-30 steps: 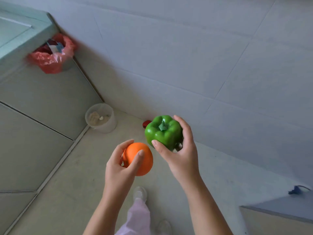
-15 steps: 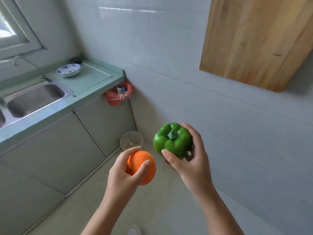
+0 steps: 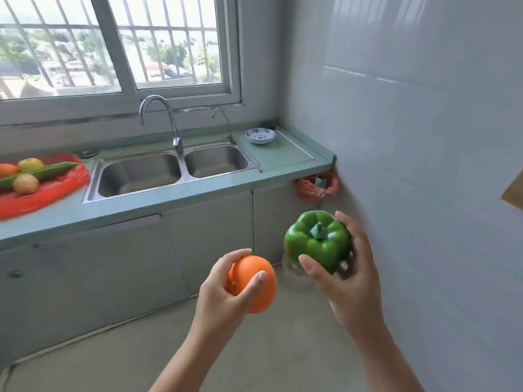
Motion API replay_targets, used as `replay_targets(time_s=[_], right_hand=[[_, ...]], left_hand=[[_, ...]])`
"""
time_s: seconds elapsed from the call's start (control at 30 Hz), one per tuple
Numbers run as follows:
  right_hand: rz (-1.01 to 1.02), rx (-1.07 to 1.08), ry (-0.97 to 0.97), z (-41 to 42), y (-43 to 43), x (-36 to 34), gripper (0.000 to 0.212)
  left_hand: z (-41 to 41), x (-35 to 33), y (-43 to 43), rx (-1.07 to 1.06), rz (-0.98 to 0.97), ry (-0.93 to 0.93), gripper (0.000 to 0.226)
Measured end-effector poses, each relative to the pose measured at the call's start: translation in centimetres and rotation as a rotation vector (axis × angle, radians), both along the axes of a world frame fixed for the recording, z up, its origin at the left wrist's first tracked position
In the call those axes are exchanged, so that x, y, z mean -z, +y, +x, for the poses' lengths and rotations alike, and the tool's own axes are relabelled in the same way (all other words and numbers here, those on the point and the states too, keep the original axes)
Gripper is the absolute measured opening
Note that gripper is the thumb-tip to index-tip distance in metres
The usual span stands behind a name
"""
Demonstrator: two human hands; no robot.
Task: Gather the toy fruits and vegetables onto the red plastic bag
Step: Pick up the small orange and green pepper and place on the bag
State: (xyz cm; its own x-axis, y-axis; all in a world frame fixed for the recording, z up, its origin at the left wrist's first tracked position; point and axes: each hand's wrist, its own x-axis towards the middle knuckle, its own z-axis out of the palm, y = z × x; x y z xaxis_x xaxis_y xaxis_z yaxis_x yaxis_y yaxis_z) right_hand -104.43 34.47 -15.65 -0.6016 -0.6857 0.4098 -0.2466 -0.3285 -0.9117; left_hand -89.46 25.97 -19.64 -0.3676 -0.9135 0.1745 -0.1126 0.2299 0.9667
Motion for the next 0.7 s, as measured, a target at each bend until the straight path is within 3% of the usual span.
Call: replay_targets(time_s=[0.47, 0.7], right_hand=[[0.089, -0.438, 0.005, 27.2, -15.9, 0.1, 0.070], [0.156, -0.633, -0.017, 36.6, -22.0, 1.2, 0.069]], left_hand=[[30.4, -1.0, -10.1, -0.462, 0.023, 0.096, 0.047], [41.1, 0.7, -12.4, -0.675, 0.083, 0.121, 0.049]])
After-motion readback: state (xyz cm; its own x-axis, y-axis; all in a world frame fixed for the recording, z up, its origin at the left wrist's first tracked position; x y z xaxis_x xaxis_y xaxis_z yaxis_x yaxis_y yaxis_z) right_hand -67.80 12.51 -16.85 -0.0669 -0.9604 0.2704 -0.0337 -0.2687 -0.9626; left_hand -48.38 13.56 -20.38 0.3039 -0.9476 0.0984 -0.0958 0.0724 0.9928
